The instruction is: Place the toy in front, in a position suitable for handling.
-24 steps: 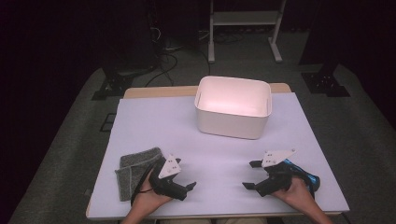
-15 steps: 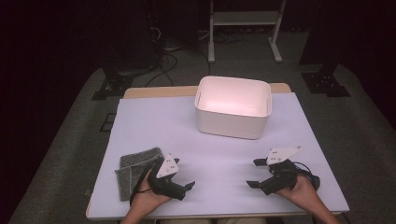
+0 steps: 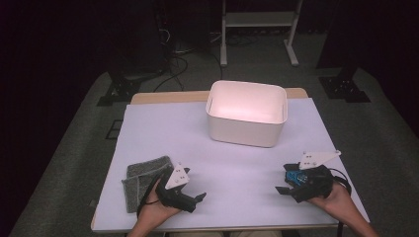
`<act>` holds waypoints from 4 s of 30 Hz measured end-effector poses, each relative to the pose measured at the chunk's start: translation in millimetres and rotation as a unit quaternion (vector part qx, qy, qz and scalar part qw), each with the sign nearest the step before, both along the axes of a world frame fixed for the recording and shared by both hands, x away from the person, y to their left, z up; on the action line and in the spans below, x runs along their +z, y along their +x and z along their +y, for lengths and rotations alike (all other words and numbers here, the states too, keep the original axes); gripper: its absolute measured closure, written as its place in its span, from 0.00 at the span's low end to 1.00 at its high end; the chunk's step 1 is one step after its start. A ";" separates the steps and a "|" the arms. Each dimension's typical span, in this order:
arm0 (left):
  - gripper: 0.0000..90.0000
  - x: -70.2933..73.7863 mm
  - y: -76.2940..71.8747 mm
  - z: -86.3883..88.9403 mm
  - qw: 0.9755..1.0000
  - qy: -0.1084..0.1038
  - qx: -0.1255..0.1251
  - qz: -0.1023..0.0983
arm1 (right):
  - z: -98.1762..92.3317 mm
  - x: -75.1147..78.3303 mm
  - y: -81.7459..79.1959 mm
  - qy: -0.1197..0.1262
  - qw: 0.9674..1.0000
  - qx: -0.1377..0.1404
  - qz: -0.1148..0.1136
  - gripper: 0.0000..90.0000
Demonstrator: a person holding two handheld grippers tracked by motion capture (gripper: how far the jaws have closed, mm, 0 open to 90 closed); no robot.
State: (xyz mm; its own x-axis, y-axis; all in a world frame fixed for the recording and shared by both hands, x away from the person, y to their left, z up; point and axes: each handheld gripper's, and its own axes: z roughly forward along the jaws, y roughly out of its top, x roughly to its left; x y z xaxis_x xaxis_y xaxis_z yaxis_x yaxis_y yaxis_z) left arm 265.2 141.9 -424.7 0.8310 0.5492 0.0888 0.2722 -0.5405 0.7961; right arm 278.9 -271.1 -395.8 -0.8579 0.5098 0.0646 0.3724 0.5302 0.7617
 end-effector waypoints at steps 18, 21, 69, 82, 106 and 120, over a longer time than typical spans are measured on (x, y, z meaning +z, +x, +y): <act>0.06 -0.3 -1.0 -1.3 1.000 0.005 -0.007 -0.001 | -65.4 -15.4 -2.3 -0.039 0.995 -0.082 0.029 0.18; 0.06 -0.5 -1.3 -1.4 1.000 0.006 -0.008 0.000 | -71.9 -20.8 -1.6 -0.049 0.994 -0.089 0.035 0.18; 0.06 1.5 -2.8 1.3 1.000 0.005 -0.008 -0.004 | -62.2 -48.6 7.1 -0.131 0.985 -0.099 0.052 0.28; 0.06 1.9 -2.6 2.4 1.000 0.003 -0.006 -0.005 | -64.3 -47.5 5.2 -0.130 0.986 -0.097 0.048 0.28; 0.06 4.4 -2.7 4.8 1.000 0.000 -0.005 -0.008 | -46.6 10.4 -1.2 -0.083 0.995 -0.051 -0.003 0.30; 0.06 9.3 -0.8 19.4 1.000 -0.020 -0.011 0.002 | 60.5 35.6 15.0 -0.092 0.990 0.103 -0.022 0.30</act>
